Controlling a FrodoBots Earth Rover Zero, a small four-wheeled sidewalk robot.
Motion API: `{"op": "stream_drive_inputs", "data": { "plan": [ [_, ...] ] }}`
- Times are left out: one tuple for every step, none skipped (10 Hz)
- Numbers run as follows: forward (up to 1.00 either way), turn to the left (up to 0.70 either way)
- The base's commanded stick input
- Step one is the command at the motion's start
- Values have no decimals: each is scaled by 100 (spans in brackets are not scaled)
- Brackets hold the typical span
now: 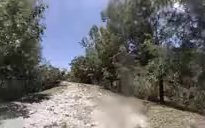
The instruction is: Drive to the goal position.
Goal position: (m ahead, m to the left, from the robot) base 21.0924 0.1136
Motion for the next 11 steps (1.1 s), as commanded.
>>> {"op": "stream_drive_inputs", "data": {
  "plan": [
    [85,0],
    [85,0],
    [85,0],
    [85,0],
    [85,0],
    [85,0],
    [85,0],
    [85,0],
    [85,2],
    [85,11],
    [85,20]
  ]
}}
